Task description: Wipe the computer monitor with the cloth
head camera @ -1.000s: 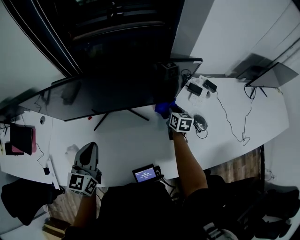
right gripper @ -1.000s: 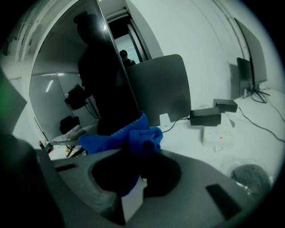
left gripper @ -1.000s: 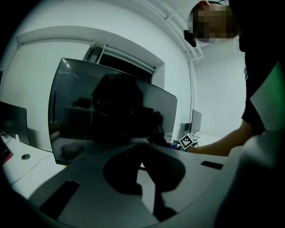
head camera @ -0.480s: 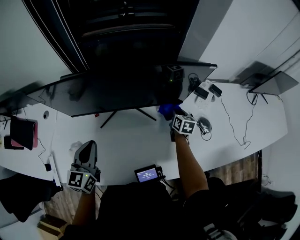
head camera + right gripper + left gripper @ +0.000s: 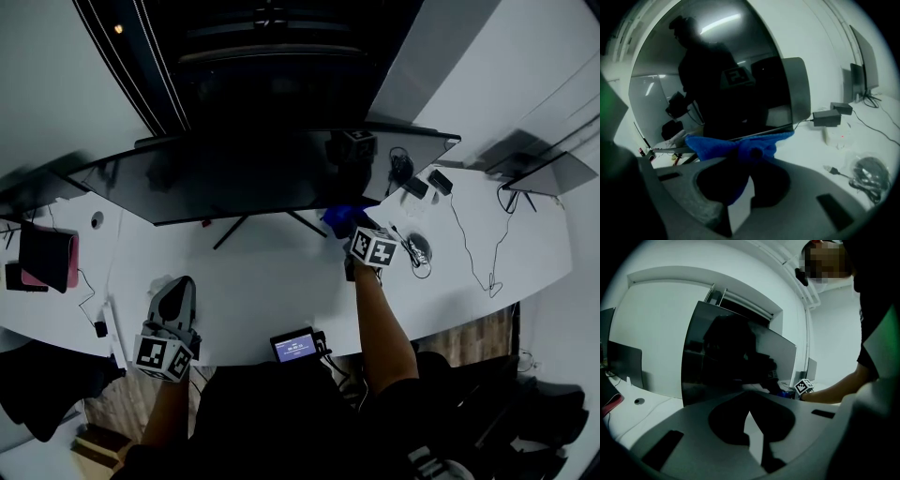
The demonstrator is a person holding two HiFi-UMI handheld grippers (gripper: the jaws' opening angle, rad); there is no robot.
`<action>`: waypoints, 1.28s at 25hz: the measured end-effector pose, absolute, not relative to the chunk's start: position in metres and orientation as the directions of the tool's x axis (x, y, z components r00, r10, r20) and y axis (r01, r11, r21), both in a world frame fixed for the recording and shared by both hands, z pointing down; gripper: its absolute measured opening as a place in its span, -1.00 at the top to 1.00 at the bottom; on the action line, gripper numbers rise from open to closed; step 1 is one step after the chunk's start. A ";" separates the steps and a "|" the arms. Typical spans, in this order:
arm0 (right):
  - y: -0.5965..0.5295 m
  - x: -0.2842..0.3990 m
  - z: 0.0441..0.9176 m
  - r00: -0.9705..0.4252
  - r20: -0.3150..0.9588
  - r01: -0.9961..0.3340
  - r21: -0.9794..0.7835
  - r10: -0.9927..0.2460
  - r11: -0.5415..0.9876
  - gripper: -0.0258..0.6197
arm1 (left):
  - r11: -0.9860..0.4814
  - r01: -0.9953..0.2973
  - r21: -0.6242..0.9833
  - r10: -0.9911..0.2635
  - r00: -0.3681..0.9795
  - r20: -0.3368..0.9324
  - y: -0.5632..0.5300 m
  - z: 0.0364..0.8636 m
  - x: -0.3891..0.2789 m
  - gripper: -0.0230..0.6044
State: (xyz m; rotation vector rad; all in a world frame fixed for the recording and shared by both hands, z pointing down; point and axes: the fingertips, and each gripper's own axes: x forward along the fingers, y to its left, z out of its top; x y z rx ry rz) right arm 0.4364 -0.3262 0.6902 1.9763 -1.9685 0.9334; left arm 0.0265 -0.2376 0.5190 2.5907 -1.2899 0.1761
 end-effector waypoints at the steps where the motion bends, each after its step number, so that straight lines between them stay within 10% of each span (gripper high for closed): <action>1: -0.328 0.428 0.690 -0.099 0.559 -0.959 -0.273 -0.823 -0.070 0.73 | -0.581 -0.798 0.161 -0.769 0.603 0.212 -0.238 0.519 0.023 0.95; 32: -0.350 0.266 0.691 -0.160 0.571 -0.972 -0.234 -0.805 0.027 0.73 | -0.546 -0.813 0.205 -0.794 0.580 0.185 -0.255 0.528 -0.095 0.95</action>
